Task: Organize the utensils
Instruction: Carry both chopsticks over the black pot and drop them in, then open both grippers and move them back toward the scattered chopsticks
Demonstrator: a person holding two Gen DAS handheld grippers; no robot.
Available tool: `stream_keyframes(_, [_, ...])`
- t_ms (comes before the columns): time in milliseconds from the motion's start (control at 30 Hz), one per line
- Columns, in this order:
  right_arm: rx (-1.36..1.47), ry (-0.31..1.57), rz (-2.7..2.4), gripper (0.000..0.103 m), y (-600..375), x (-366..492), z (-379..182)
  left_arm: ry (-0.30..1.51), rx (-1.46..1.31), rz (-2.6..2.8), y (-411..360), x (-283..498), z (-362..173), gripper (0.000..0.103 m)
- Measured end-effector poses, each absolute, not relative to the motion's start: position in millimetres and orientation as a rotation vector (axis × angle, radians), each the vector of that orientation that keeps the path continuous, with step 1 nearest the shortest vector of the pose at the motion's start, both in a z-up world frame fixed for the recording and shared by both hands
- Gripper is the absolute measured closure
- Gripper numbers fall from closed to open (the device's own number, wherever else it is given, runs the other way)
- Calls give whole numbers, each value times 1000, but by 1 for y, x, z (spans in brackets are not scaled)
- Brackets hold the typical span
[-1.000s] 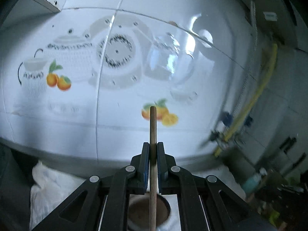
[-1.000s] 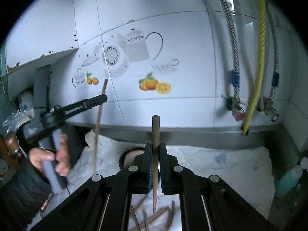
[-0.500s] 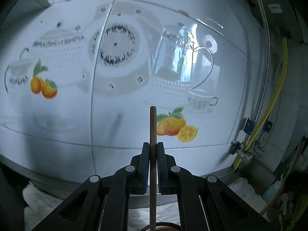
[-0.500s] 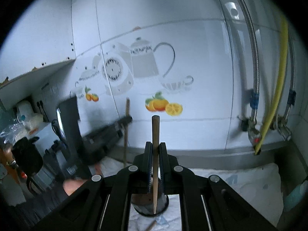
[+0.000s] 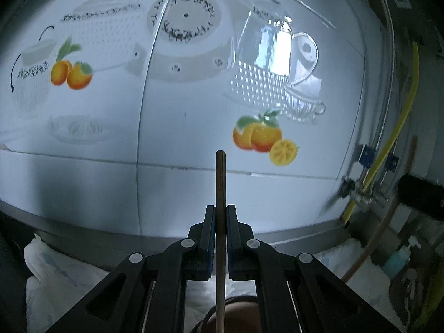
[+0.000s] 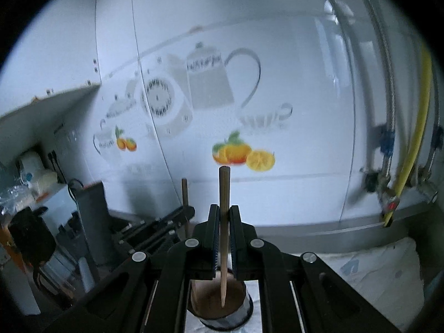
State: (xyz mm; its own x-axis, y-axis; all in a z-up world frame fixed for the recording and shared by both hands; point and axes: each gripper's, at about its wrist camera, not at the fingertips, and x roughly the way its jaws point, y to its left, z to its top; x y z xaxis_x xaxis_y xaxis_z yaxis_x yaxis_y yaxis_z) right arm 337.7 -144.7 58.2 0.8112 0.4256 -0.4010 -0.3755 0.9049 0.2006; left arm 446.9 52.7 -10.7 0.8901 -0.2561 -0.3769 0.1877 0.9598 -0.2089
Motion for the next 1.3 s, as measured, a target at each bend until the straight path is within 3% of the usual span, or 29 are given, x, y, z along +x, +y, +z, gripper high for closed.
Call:
stream_keyframes(367, [109, 620, 413, 93, -142, 356, 8, 525, -114, -212, 51, 449, -22, 94])
stream_keyframes(500, [117, 643, 410, 93, -147, 358, 4, 558, -91, -208, 49, 450, -21, 81])
stream_keyframes(600, [121, 655, 413, 87, -149, 359, 4, 564, -89, -194, 51, 446, -20, 62])
stream_keyframes(700, [112, 645, 414, 67, -151, 355, 6, 556, -95, -181, 56, 440, -16, 61])
stream_keyframes(733, [107, 639, 412, 66, -153, 353, 8, 557, -95, -178, 57, 438, -14, 61])
stream_keyframes(1067, [44, 667, 408, 65, -167, 323, 10, 600, -56, -177, 68, 402, 1, 61])
stream_keyframes(1300, [34, 765, 373, 65, -192, 291, -18, 685, -50, -164, 76, 356, -6, 61])
